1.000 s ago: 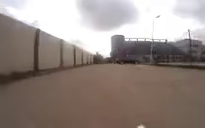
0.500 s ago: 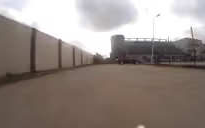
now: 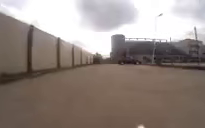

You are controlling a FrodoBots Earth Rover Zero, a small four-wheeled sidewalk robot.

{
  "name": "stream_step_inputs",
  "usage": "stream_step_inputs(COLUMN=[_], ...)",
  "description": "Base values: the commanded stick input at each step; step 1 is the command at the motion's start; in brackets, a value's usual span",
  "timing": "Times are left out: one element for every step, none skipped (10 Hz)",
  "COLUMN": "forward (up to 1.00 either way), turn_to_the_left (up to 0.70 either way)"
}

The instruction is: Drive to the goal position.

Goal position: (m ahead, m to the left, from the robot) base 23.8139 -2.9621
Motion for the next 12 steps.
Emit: stream_step_inputs(forward=[0.7, 0.7, 0.7, 0.7, 0.7, 0.7, 0.7, 0.7, 0.7, 0.7, 0.7, 0.7], turn_to_the_left=[0.0, 0.0, 0.0, 0.0, 0.0, 0.0, 0.0, 0.0, 0.0, 0.0, 0.0, 0.0])
